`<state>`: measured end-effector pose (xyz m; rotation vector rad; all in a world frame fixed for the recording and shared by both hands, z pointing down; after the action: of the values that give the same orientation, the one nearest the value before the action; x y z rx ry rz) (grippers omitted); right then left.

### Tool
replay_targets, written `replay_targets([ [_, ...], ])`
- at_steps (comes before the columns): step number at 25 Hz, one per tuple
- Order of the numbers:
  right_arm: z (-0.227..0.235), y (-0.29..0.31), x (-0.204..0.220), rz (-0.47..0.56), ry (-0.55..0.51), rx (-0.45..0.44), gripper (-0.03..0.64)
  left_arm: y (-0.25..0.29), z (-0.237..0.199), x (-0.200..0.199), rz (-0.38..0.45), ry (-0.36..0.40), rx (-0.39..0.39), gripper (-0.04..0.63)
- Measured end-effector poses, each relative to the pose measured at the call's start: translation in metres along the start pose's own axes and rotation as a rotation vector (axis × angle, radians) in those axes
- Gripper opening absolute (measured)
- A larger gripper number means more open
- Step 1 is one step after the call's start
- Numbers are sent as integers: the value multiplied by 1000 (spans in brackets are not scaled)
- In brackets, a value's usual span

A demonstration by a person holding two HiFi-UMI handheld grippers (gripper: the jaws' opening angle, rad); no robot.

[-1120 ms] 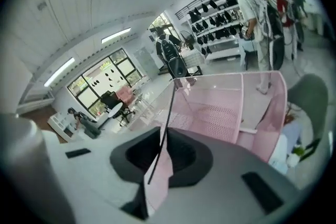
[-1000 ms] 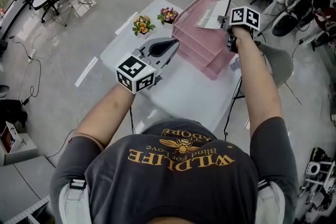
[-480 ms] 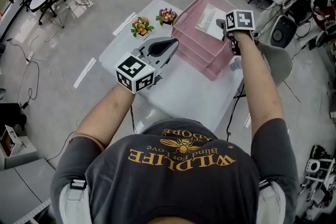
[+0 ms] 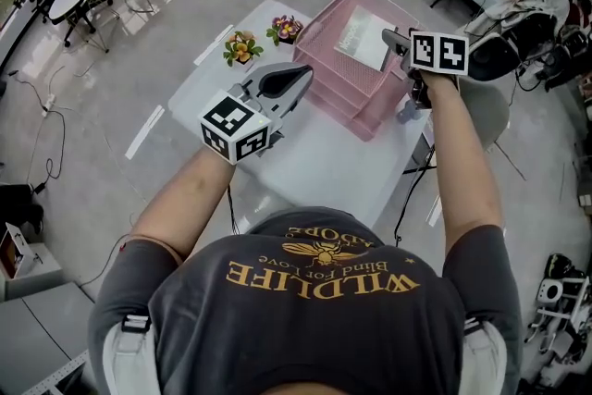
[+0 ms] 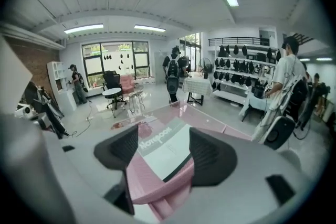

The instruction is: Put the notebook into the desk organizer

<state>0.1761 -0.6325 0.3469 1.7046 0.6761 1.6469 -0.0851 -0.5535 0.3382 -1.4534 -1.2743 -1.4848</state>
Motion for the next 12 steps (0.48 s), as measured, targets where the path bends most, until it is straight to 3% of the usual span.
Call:
replay_targets([
  [6,-6,-76,9,204,-55,-157,296,12,35,-17,11,24,2,-2],
  [12,21,-150,60,371,-117,-261,188,30,87,-26,9,27,-60,0],
])
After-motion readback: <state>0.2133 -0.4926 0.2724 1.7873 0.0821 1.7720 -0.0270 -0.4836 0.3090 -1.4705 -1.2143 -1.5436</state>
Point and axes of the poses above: the fingertips, and each gripper's own axes: y forward along the fingers, z to its right, x out of its underside, the point moved 3 cm from there along -y, backward along the fingers, and after that the axes turned 15 degrees about -z, right-handed, at the moved point
